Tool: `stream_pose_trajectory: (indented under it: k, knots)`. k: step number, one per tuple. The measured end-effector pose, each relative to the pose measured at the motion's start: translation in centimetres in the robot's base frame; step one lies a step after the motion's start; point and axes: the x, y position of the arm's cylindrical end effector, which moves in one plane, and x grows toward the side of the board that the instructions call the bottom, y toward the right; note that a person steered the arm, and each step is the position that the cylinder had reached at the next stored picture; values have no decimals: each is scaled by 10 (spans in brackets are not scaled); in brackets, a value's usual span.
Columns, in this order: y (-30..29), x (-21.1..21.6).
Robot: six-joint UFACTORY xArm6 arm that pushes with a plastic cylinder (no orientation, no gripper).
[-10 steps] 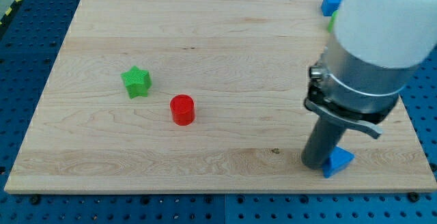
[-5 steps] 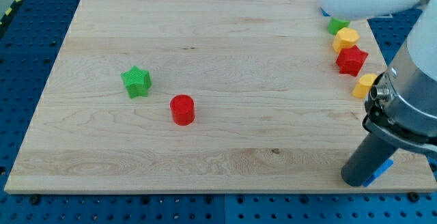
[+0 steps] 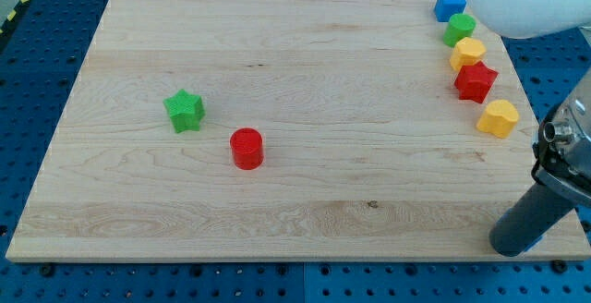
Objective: Push the blue triangle to the bottom right
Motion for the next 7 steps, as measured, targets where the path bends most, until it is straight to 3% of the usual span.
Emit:
stream_pose_trajectory:
  k: [6,7]
  knots:
    - [21,0]
    - [-29,0]
